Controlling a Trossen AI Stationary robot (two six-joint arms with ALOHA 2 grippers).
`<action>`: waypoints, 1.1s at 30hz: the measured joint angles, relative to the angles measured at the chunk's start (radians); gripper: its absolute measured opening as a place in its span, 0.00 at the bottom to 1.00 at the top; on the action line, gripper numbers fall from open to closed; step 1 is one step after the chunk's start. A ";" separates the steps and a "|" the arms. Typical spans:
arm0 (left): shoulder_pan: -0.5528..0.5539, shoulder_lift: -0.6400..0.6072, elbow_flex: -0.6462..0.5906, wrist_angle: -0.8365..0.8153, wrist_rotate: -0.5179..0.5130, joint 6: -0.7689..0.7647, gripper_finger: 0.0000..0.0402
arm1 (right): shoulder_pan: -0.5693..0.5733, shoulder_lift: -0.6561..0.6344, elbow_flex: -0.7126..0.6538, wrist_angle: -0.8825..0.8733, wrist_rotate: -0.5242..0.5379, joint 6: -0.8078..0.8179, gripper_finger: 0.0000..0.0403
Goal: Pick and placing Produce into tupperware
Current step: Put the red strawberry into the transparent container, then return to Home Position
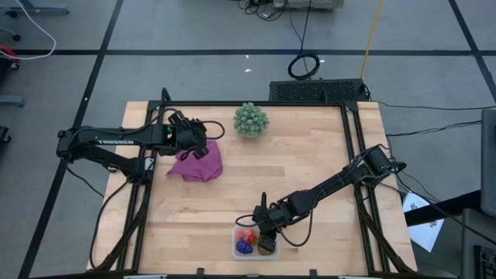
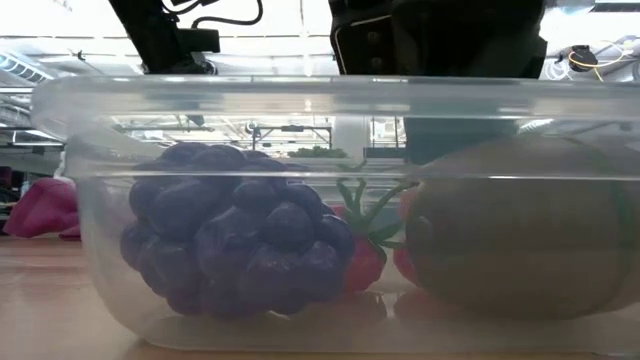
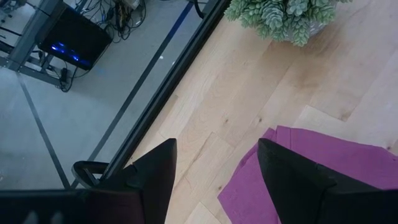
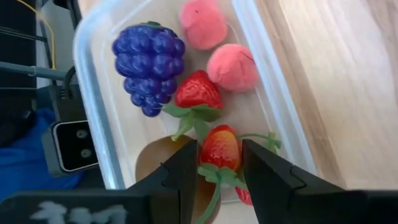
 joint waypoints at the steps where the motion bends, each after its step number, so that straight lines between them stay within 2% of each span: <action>1: 0.000 0.000 0.000 0.000 0.000 0.000 0.57 | 0.000 0.000 0.000 0.006 0.000 -0.003 0.29; 12: 0.000 0.000 0.000 0.000 0.000 0.001 0.57 | 0.002 -0.007 0.000 0.091 0.000 -0.076 0.23; 22: 0.000 0.000 0.000 -0.001 0.000 0.003 0.57 | 0.003 -0.062 0.056 0.054 0.019 -0.195 0.19; 25: 0.000 0.000 0.000 -0.003 0.000 0.002 0.57 | -0.001 -0.091 0.056 -0.048 0.096 -0.251 0.17; 30: -0.004 0.000 0.000 -0.004 0.008 -0.003 0.57 | -0.025 -0.148 0.056 -0.285 0.315 -0.338 0.13; 33: -0.012 0.000 0.000 -0.005 0.035 -0.021 0.57 | -0.050 -0.181 0.056 -0.411 0.411 -0.365 0.10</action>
